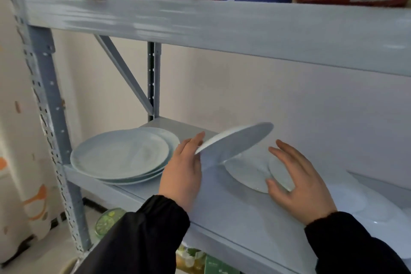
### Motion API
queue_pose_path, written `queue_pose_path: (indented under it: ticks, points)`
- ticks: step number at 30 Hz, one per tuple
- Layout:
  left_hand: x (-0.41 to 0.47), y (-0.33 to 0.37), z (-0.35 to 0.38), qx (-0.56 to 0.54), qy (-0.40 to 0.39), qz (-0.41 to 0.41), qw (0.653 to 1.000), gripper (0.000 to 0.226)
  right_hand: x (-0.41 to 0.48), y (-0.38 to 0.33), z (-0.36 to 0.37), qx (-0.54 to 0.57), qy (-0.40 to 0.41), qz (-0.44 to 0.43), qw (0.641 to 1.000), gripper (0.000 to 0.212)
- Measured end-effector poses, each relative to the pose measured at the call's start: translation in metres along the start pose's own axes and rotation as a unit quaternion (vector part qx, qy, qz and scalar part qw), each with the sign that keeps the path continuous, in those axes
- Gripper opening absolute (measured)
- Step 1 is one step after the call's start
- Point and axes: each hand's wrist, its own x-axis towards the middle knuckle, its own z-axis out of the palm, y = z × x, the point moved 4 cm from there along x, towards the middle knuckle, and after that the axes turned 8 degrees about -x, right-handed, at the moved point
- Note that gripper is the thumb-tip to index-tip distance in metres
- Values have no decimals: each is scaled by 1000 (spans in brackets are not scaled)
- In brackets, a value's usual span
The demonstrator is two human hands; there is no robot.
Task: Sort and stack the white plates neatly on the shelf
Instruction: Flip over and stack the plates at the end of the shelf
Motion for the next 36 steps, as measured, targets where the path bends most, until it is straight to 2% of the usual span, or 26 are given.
queue_pose_path:
  ticks: [4, 7, 10, 13, 17, 21, 23, 25, 27, 29, 31, 33, 36]
  points:
    - [18, 4, -39, -40, 43, -19, 998, 42, 7, -17, 10, 6, -7, -14, 1000, 60]
    - [32, -2, -76, -99, 86, -78, 988, 42, 13, -39, 29, 28, -28, -34, 999, 57]
    - [38, -11, -110, -183, 111, -156, 964, 48, 21, -57, 52, 54, -70, -39, 995, 55]
    - [38, -30, -131, -246, 142, -230, 931, 42, 27, -61, 63, 57, -89, -38, 994, 54]
    - [37, -62, -140, -274, 150, -290, 905, 39, 27, -51, 68, 54, -98, -39, 993, 52]
    - [38, -84, -138, -168, 133, -315, 925, 38, 28, -48, 69, 58, -105, -35, 992, 49]
    - [40, -91, -140, -61, 106, -310, 943, 40, 28, -47, 69, 66, -108, -31, 992, 48]
    - [43, -96, -142, 80, 59, -296, 950, 54, 28, -47, 68, 72, -111, -33, 991, 47]
    - [42, -99, -142, 214, -5, -278, 936, 65, 27, -45, 67, 73, -113, -31, 990, 46]
    - [42, -104, -137, 308, -74, -260, 912, 62, 27, -44, 67, 75, -112, -26, 991, 46]
    - [42, -109, -133, 341, -131, -259, 894, 44, 27, -44, 66, 78, -110, -21, 991, 47]
    - [43, -109, -129, 352, -157, -240, 891, 24, 27, -44, 66, 81, -108, -18, 991, 48]
    - [43, -111, -126, 356, -156, -209, 897, 26, 27, -44, 67, 80, -114, -13, 990, 47]
